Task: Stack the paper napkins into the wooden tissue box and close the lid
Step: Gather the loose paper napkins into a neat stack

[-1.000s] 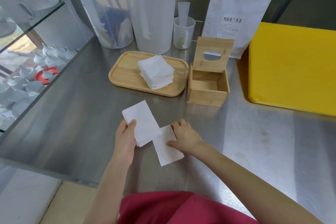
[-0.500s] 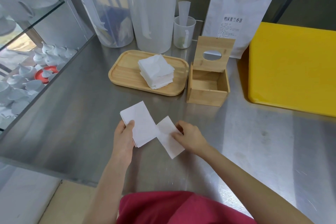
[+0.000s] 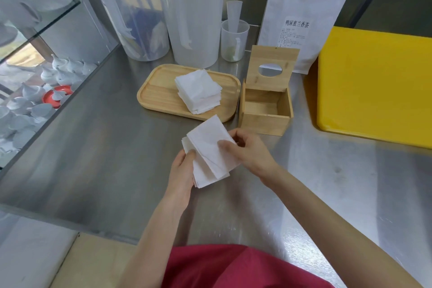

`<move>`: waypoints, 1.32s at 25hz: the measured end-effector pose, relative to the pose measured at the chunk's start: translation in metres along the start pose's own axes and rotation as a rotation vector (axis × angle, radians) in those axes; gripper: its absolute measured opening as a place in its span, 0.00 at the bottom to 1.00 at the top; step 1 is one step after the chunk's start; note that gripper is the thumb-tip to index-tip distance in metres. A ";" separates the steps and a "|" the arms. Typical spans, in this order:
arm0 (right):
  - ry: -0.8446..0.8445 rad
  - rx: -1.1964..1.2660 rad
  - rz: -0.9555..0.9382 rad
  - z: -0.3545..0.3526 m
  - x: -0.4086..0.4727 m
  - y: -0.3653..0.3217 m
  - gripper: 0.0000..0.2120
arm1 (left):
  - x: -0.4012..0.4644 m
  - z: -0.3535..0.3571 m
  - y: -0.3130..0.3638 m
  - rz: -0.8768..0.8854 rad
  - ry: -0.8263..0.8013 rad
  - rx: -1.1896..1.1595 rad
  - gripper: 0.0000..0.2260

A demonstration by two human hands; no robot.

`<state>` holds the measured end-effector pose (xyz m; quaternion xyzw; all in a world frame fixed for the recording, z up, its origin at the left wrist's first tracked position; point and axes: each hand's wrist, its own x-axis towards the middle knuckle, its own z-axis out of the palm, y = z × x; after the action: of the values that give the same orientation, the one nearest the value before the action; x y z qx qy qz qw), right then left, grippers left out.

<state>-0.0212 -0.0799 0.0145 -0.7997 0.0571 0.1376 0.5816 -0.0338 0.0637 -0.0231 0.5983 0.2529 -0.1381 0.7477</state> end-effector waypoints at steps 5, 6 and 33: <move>0.083 -0.245 0.039 0.013 0.001 0.018 0.07 | -0.001 0.008 -0.004 -0.097 -0.007 -0.063 0.12; 0.092 -0.278 0.030 0.014 0.000 0.019 0.09 | -0.001 0.009 -0.005 -0.105 -0.019 -0.085 0.12; 0.034 0.521 0.157 -0.004 -0.022 0.038 0.13 | -0.014 0.030 -0.006 -0.032 -0.404 -0.316 0.16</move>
<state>-0.0515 -0.0971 -0.0127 -0.6184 0.1624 0.1494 0.7542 -0.0422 0.0316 -0.0154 0.4300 0.1265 -0.2255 0.8650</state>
